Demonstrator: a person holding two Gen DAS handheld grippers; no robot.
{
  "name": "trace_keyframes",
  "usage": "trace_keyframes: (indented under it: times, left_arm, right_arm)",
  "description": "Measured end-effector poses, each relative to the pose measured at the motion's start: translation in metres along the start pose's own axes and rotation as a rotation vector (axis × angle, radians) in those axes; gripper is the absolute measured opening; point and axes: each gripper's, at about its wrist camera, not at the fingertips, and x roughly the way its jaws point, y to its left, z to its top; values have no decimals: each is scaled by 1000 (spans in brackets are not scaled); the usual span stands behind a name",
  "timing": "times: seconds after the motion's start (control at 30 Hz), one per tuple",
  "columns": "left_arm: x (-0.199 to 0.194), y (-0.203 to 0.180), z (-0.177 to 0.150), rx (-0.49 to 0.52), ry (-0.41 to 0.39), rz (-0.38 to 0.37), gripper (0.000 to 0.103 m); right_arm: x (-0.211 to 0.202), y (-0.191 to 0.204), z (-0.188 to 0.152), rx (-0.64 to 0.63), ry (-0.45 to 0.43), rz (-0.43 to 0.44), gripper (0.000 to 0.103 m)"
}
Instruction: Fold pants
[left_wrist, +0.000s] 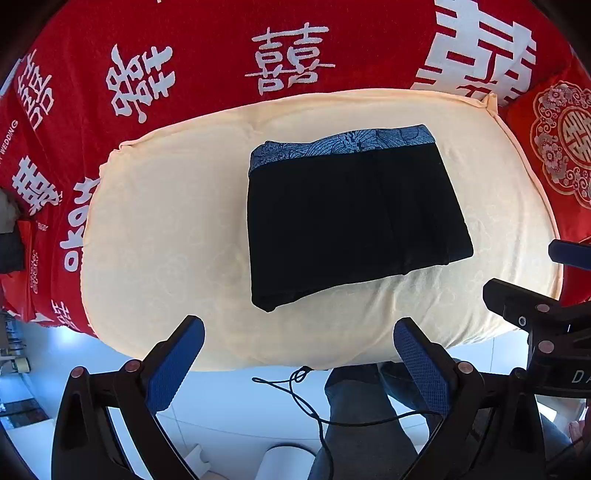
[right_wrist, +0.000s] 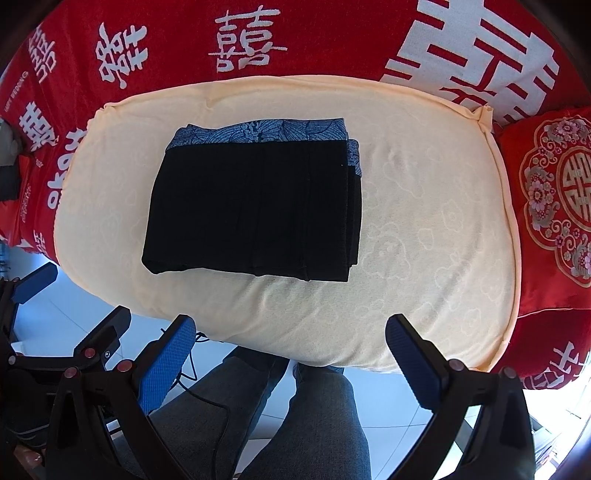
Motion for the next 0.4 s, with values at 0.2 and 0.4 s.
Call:
trace_keyframes:
  times: [0.2,0.4]
  left_arm:
    - [3,-2,0,-1,10,-4,103]
    - [-3,-5,1,4,-15,-12,103]
  right_arm:
    - [0,-1,2,1,1,1,103]
    - [0,-5,3,9,0,5,103]
